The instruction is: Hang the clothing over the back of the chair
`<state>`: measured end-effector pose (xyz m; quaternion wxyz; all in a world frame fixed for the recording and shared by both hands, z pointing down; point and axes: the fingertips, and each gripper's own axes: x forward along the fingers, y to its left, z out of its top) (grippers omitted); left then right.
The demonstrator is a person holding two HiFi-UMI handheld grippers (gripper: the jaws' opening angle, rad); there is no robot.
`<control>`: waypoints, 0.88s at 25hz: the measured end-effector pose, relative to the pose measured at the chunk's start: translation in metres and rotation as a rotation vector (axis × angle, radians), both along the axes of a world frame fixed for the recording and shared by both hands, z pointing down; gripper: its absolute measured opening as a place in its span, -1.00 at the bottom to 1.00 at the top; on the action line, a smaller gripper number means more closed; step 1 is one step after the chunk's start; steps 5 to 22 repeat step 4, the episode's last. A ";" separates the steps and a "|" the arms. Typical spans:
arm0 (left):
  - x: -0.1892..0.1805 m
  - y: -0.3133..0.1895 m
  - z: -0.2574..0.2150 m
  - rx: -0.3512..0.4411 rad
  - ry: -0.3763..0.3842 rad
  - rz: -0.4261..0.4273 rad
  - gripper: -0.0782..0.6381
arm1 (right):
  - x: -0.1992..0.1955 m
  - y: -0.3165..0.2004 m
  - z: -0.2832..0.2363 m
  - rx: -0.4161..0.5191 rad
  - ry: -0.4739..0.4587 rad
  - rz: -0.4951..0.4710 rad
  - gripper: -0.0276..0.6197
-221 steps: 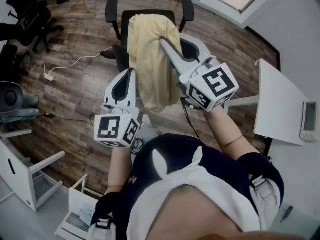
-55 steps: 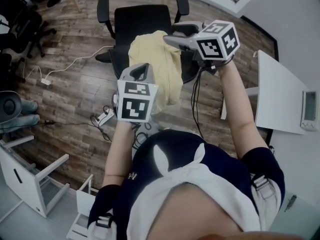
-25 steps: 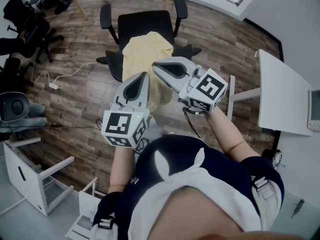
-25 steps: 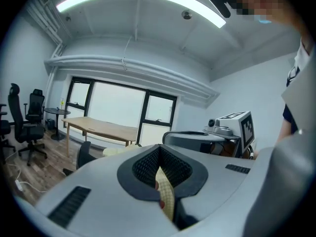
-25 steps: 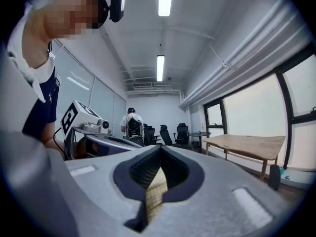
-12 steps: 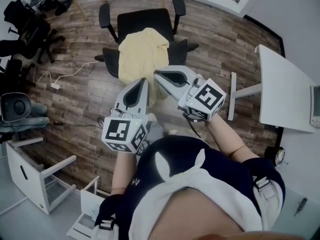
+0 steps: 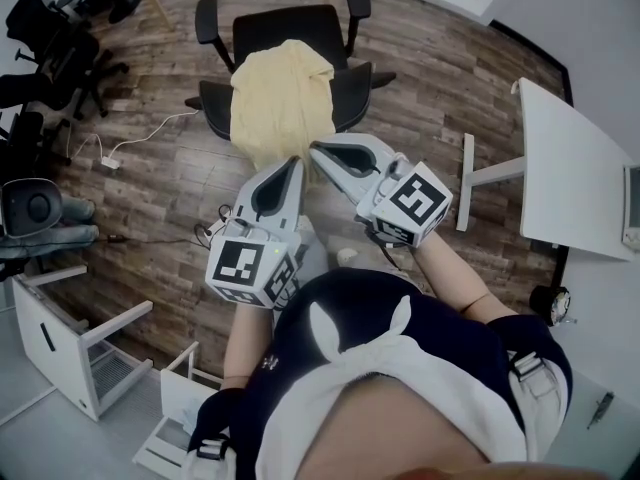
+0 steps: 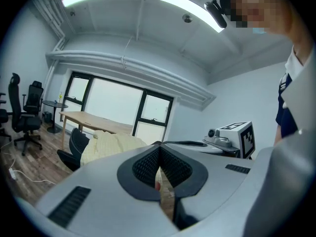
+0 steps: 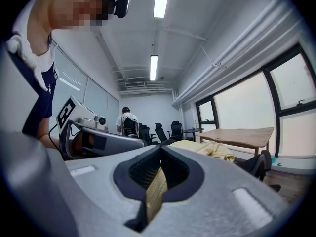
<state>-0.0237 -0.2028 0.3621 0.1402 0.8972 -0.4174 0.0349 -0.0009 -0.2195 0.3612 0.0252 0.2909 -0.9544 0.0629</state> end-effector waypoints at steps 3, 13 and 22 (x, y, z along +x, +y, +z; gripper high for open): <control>0.001 0.005 0.005 -0.016 0.003 0.007 -0.77 | 0.000 0.006 0.004 0.018 -0.030 -0.011 -0.92; 0.002 0.006 0.007 -0.021 0.000 0.006 -0.77 | 0.000 0.007 0.005 0.021 -0.039 -0.013 -0.92; 0.002 0.006 0.007 -0.021 0.000 0.006 -0.77 | 0.000 0.007 0.005 0.021 -0.039 -0.013 -0.92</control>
